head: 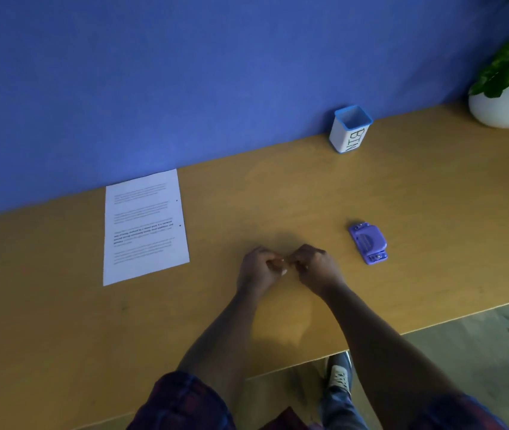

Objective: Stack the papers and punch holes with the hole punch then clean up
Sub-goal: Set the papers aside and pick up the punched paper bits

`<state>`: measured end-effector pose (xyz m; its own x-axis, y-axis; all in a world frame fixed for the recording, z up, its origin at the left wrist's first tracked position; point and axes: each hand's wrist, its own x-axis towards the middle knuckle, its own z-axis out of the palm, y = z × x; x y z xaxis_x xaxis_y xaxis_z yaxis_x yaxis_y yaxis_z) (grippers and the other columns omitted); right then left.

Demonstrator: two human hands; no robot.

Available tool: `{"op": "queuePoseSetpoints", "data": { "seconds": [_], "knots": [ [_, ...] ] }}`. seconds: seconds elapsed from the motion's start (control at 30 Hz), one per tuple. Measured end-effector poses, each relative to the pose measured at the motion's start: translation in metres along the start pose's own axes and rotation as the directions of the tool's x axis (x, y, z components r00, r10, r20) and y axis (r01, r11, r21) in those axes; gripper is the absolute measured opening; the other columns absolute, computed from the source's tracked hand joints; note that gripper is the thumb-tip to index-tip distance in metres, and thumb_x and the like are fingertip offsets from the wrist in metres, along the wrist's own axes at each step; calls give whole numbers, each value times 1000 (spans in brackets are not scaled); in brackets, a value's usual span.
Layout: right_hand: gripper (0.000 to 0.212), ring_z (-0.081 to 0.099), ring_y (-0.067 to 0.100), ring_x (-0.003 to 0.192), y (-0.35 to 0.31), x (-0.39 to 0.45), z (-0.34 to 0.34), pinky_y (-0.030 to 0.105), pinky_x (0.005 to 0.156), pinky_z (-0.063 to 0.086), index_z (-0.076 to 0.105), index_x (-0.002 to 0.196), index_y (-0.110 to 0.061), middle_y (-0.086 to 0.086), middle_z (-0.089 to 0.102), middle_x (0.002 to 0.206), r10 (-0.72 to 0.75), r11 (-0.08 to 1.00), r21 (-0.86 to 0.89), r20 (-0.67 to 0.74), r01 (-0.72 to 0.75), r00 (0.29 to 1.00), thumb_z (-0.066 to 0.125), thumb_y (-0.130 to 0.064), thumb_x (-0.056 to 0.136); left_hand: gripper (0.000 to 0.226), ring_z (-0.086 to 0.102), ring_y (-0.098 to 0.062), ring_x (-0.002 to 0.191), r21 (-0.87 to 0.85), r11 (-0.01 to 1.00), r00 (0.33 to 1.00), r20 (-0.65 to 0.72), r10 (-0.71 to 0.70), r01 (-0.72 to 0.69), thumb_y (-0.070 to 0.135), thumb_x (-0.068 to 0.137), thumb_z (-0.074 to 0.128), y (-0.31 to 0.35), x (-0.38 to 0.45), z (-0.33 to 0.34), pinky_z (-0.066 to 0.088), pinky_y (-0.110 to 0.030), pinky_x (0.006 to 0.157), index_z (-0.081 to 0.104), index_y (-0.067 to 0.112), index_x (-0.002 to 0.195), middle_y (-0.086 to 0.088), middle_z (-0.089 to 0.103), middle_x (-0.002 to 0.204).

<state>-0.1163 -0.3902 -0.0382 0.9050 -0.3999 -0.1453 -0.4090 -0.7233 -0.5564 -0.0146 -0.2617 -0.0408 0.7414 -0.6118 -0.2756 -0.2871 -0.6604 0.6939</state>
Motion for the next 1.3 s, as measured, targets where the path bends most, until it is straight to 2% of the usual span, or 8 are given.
{"op": "queuePoseSetpoints", "data": {
  "seconds": [0.27, 0.47, 0.53, 0.63, 0.83, 1.07, 1.23, 1.3],
  "knots": [
    [21, 69, 26, 95, -12, -4, 7, 35, 75, 56, 74, 96, -27, -4, 68, 110, 29, 996, -87, -41, -33, 999, 59, -15, 88, 14, 71, -15, 89, -27, 999, 984, -176, -32, 28, 13, 76, 80, -2, -13, 11, 53, -23, 81, 82, 18, 89, 1, 77, 94],
    [23, 70, 28, 91, -17, -2, 14, 36, 72, 56, 74, 102, -27, -3, 68, 109, 40, 994, -97, -106, -51, 994, 57, -17, 90, 20, 62, 5, 76, -84, 994, 983, -163, -78, 65, 14, 73, 85, -1, -10, 8, 51, -15, 78, 82, 19, 92, 4, 79, 92],
    [24, 69, 26, 95, -16, -1, 15, 37, 74, 57, 74, 106, -27, -4, 67, 111, 8, 991, -131, -96, -21, 995, 57, -19, 91, 16, 68, -3, 80, -51, 998, 985, -165, -51, 43, 16, 74, 84, -2, -9, 8, 48, -14, 76, 83, 20, 90, 2, 79, 92],
    [24, 68, 23, 98, -15, 0, 16, 36, 74, 57, 74, 107, -28, -4, 66, 111, -45, 979, -201, -83, 28, 996, 57, -19, 92, 13, 72, -17, 88, -2, 1000, 985, -170, -17, 17, 17, 78, 82, -4, -9, 8, 53, -24, 83, 84, 17, 91, -2, 78, 93],
    [23, 68, 25, 97, -17, 1, 15, 37, 68, 57, 75, 101, -18, 1, 68, 107, -170, 929, -342, -49, 143, 984, 54, -13, 93, 11, 71, -21, 93, 66, 998, 988, -152, 2, 9, 13, 82, 77, -4, -6, 6, 54, -30, 87, 83, 15, 91, -3, 76, 98],
    [5, 70, 27, 67, -22, 0, 14, 32, 46, 54, 74, 76, -11, 7, 69, 80, -269, 878, -416, -22, 236, 963, 74, -7, 73, 11, 67, -25, 88, 170, 985, 990, -136, 33, -9, 9, 84, 66, 0, -3, 5, 56, -36, 78, 77, 12, 85, -3, 69, 98],
    [4, 68, 26, 64, -22, 0, 18, 31, 43, 53, 71, 73, -11, 7, 67, 75, -325, 852, -446, -39, 274, 945, 70, -11, 77, 8, 65, -25, 89, 237, 971, 993, -101, 57, -31, 11, 85, 64, 0, -2, 6, 55, -34, 77, 71, 11, 86, -5, 67, 99],
    [10, 66, 21, 57, -24, 2, 20, 27, 41, 49, 70, 68, -14, 5, 65, 70, -391, 774, -547, -15, 320, 920, 72, -16, 78, 6, 65, -26, 89, 255, 966, 997, -61, 48, -31, 12, 83, 63, 1, 1, 4, 53, -33, 74, 69, 10, 84, -7, 66, 98]
  ]
}}
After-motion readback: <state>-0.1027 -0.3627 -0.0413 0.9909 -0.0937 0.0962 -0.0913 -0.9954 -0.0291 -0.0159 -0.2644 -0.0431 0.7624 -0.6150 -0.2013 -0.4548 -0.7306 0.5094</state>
